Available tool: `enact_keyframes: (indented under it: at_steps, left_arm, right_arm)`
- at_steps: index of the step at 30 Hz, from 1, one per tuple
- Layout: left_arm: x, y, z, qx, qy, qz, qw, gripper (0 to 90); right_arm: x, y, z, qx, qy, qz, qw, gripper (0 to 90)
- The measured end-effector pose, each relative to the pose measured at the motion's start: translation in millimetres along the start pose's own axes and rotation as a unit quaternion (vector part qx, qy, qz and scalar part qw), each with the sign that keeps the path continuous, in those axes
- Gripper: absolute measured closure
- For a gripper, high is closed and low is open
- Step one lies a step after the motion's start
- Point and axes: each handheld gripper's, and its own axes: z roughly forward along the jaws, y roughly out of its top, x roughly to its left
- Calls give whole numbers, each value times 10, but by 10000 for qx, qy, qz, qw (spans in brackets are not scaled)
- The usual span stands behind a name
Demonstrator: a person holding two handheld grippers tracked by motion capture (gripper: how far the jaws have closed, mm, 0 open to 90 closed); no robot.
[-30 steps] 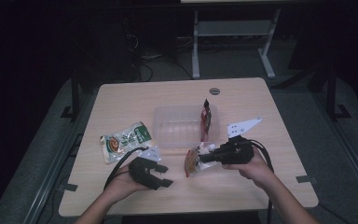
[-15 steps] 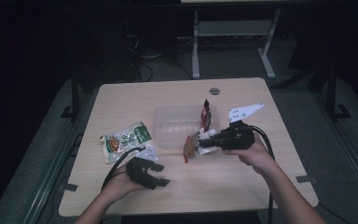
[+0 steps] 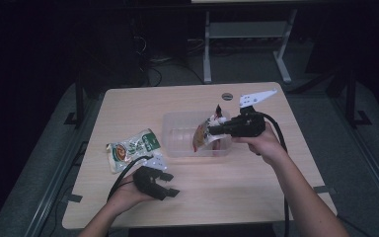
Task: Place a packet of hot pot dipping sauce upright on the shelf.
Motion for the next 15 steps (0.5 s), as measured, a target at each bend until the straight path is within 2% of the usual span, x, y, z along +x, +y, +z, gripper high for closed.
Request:
enact_keyframes:
  at_steps: [10, 15]
  left_arm:
    - [9, -9, -14, -17, -3, -48, 10000, 360]
    - [9, -15, -15, -28, -1, -69, 10000, 361]
  right_arm:
    - [-251, 39, 121, 106, -112, 173, 9997, 899]
    - [-292, 14, 147, 105, -132, 213, 9996, 899]
